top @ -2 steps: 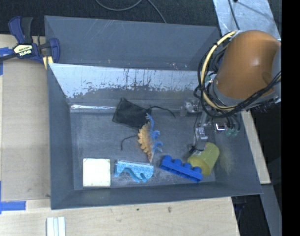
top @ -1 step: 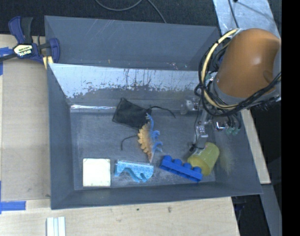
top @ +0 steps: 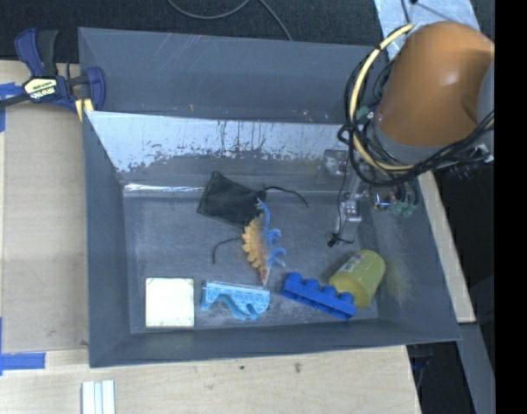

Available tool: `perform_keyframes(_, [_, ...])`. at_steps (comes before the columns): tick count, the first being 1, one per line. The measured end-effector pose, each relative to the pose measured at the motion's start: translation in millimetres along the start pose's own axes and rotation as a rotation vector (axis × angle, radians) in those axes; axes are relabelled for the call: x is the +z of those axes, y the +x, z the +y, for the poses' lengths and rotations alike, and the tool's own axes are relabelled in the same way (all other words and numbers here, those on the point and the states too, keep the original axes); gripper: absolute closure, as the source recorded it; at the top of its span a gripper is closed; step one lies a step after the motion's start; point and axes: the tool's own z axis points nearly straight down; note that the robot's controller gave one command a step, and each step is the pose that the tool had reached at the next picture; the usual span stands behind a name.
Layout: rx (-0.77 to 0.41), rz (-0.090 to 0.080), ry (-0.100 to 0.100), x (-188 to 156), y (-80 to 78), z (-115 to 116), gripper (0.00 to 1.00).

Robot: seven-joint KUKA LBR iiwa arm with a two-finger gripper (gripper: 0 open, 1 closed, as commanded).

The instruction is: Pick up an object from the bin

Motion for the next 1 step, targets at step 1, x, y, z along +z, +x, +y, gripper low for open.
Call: perform_keyframes(1, [0.204, -0.009, -0.002, -16.5, -10.0, 10.9, 0.0])
